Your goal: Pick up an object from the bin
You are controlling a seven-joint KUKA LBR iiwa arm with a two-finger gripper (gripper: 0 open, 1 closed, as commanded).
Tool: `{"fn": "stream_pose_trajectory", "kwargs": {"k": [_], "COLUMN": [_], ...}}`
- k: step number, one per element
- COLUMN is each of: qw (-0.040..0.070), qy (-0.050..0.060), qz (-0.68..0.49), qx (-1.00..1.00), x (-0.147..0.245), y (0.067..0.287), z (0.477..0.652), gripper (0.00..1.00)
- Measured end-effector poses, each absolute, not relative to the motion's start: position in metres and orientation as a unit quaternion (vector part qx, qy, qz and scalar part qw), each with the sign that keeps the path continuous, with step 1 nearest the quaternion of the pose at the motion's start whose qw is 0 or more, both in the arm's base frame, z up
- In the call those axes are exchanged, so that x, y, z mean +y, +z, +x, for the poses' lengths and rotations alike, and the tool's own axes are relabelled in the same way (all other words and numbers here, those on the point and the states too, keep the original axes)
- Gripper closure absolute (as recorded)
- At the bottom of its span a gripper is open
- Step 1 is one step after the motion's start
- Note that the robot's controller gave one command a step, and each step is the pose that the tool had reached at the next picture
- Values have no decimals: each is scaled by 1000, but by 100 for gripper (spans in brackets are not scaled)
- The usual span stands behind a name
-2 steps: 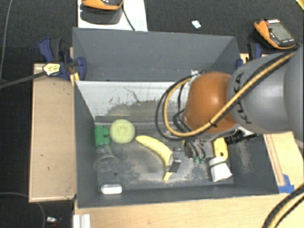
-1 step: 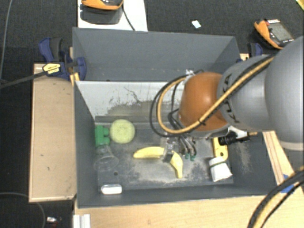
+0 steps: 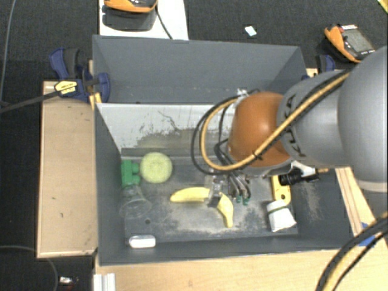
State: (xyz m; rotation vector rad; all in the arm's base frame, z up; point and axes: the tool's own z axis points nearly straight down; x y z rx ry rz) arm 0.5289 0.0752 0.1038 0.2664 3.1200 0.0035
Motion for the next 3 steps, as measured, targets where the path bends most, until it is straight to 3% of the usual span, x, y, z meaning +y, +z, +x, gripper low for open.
{"fn": "stream_pose_trajectory", "kwargs": {"k": [1,2,3], "qw": [0,7,0], "qy": [-1,1,0], "qz": [91,93,94], "qx": [996,996,996], "x": [79,62,81], "y": [120,121,178], "z": [522,573,551], "gripper": [100,100,100]}}
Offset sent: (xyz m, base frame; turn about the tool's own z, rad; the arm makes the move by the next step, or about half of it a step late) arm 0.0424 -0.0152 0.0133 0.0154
